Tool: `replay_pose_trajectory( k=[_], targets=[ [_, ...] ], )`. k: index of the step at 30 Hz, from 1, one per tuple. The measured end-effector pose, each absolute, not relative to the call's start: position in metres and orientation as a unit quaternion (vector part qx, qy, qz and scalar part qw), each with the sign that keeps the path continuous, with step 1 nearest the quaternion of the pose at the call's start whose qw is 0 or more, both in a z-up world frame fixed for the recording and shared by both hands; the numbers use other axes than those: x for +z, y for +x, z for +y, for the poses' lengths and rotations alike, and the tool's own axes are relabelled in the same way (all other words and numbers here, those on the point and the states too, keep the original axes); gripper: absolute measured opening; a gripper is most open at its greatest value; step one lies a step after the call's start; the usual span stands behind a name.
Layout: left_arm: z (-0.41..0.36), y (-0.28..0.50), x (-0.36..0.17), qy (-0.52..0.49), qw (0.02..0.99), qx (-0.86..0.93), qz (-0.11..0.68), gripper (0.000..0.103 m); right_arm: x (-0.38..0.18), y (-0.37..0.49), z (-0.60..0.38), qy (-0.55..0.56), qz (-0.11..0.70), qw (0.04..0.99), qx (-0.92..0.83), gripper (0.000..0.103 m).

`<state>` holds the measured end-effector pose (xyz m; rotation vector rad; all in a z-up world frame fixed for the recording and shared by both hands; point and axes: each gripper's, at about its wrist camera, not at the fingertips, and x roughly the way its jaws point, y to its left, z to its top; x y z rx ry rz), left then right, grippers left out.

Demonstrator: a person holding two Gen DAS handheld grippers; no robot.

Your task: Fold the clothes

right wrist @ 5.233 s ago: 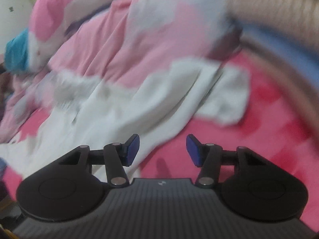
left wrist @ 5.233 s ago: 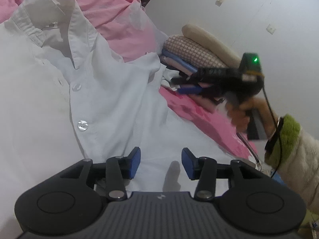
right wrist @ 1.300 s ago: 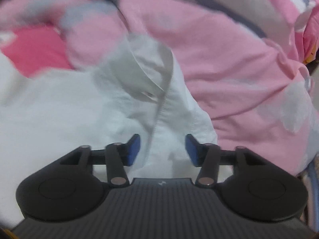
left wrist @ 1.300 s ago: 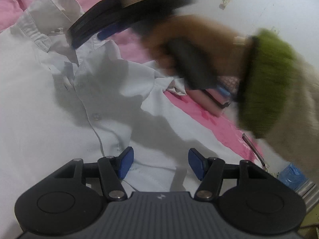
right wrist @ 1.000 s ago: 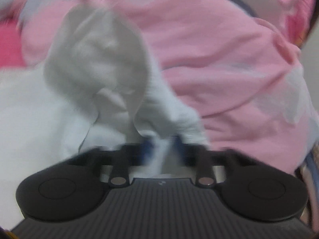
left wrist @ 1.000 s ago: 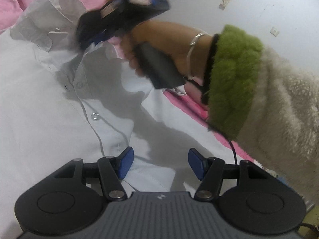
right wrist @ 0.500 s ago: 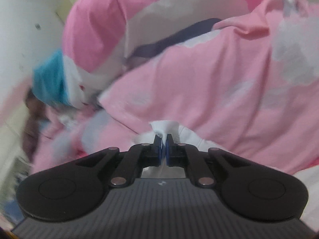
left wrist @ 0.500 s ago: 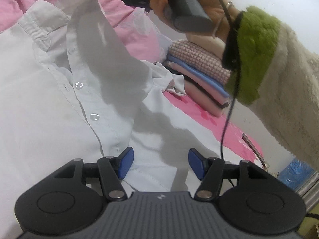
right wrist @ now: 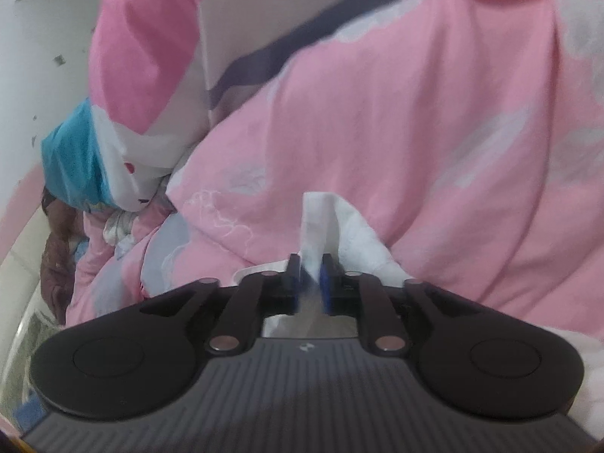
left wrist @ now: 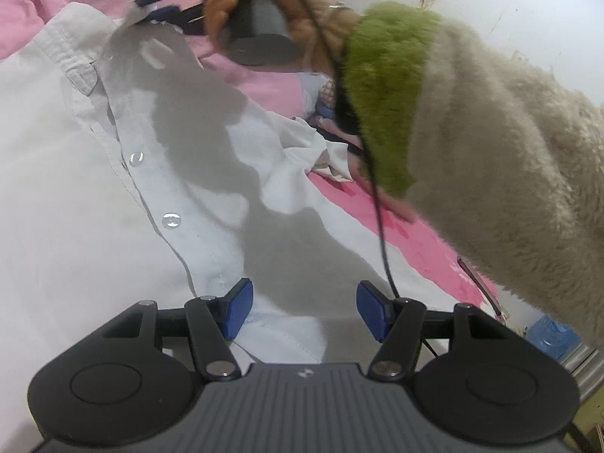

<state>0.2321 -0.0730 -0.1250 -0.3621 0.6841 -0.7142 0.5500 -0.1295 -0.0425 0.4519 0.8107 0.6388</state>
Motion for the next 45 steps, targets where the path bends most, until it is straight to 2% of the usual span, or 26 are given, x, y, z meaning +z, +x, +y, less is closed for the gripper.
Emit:
replay_pose_trajectory(
  k=[2, 4, 10, 15, 17, 19, 23, 29, 33, 39, 42, 45],
  targets=[
    [-0.074, 0.232, -0.126, -0.173, 0.865, -0.341, 0.326, 0.062, -0.047, 0.555, -0.122, 0.216, 0.39, 0.847, 0.291, 0.037],
    [-0.074, 0.232, -0.126, -0.174, 0.864, -0.341, 0.326, 0.062, -0.047, 0.558, -0.119, 0.227, 0.387, 0.846, 0.288, 0.045],
    [-0.071, 0.228, -0.126, -0.176, 0.864, -0.341, 0.326, 0.062, -0.023, 0.558, -0.135, 0.309, 0.322, 0.836, 0.318, 0.052],
    [-0.072, 0.229, -0.126, -0.176, 0.864, -0.341, 0.327, 0.062, 0.009, 0.537, -0.154, 0.271, 0.297, 0.849, 0.342, 0.05],
    [-0.072, 0.229, -0.127, -0.177, 0.864, -0.341, 0.327, 0.062, 0.022, 0.521, -0.162, 0.221, 0.289, 0.866, 0.344, 0.038],
    [-0.073, 0.23, -0.127, -0.176, 0.864, -0.34, 0.327, 0.062, 0.036, 0.505, -0.175, 0.166, 0.282, 0.882, 0.34, 0.033],
    [-0.074, 0.232, -0.128, -0.175, 0.864, -0.339, 0.328, 0.062, 0.052, 0.479, -0.199, 0.078, 0.275, 0.908, 0.307, 0.032],
    [-0.073, 0.231, -0.128, -0.177, 0.863, -0.34, 0.329, 0.062, 0.031, 0.456, -0.234, -0.034, 0.297, 0.923, 0.241, 0.034],
    [-0.074, 0.234, -0.129, -0.178, 0.863, -0.34, 0.33, 0.062, 0.007, 0.45, -0.287, -0.002, 0.323, 0.932, 0.168, 0.043],
    [-0.074, 0.233, -0.13, -0.18, 0.862, -0.341, 0.329, 0.062, -0.05, 0.461, -0.391, 0.166, 0.395, 0.903, 0.034, 0.051],
    [-0.074, 0.233, -0.13, -0.181, 0.862, -0.343, 0.328, 0.063, -0.081, 0.464, -0.434, 0.263, 0.403, 0.877, -0.013, 0.054],
    [-0.073, 0.233, -0.129, -0.182, 0.861, -0.344, 0.327, 0.063, -0.096, 0.471, -0.451, 0.289, 0.388, 0.875, -0.032, 0.056]
  ],
)
